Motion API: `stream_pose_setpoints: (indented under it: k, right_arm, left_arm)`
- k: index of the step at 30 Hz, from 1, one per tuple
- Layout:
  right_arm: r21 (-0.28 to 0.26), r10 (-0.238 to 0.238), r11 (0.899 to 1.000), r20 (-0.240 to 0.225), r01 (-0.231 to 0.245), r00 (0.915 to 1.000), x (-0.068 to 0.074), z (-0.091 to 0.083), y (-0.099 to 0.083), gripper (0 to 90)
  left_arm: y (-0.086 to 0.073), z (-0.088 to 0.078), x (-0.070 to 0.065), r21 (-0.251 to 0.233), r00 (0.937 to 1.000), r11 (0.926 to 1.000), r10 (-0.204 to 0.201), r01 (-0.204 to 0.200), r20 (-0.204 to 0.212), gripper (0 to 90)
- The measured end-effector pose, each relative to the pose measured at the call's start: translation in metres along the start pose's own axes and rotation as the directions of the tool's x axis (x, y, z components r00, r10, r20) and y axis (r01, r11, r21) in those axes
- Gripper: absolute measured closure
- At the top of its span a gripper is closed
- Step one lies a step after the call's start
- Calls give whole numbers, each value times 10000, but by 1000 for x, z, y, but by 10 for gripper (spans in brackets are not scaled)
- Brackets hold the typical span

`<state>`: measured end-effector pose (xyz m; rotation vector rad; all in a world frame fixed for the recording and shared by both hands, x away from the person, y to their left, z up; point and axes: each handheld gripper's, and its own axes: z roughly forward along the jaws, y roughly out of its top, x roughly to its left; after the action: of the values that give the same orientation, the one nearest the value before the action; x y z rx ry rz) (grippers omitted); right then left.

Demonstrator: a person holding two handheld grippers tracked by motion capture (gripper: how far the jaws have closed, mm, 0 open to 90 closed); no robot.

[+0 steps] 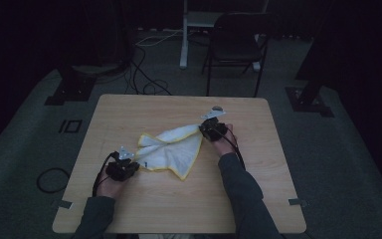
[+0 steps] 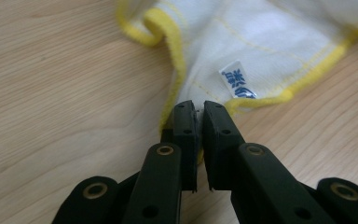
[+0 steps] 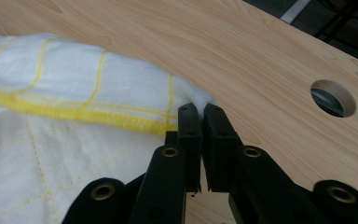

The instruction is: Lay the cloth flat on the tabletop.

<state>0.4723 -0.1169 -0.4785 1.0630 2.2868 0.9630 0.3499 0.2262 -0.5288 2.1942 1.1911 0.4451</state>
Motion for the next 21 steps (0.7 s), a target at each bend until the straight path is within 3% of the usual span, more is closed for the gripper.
stream_pose_setpoints:
  k: [5, 9, 11, 17, 21]
  right_arm:
    - [-8, 141, 9999, 95, -141, 9999, -6, -4, -2, 870]
    - [36, 86, 10000, -32, -86, 10000, -5, -3, -3, 868]
    - [101, 21, 9999, -164, -19, 9999, -3, -1, -3, 862]
    - [299, -62, 9995, -344, 72, 9994, 4, 3, -5, 675]
    - [122, -193, 9997, -427, 198, 9989, 14, -2, -6, 623]
  left_arm:
    - [-4, -5, 10, 128, 9997, 9999, -107, 109, -205, 845]
    - [-3, -6, 8, 232, 9992, 9997, -98, 107, -389, 809]
    - [-2, -8, 5, 169, 9997, 9998, -71, 75, -244, 783]
    - [2, -20, -1, -247, 9998, 9995, 182, -183, -26, 744]
    - [10, -26, -10, -620, 9983, 9964, 580, -576, 49, 725]
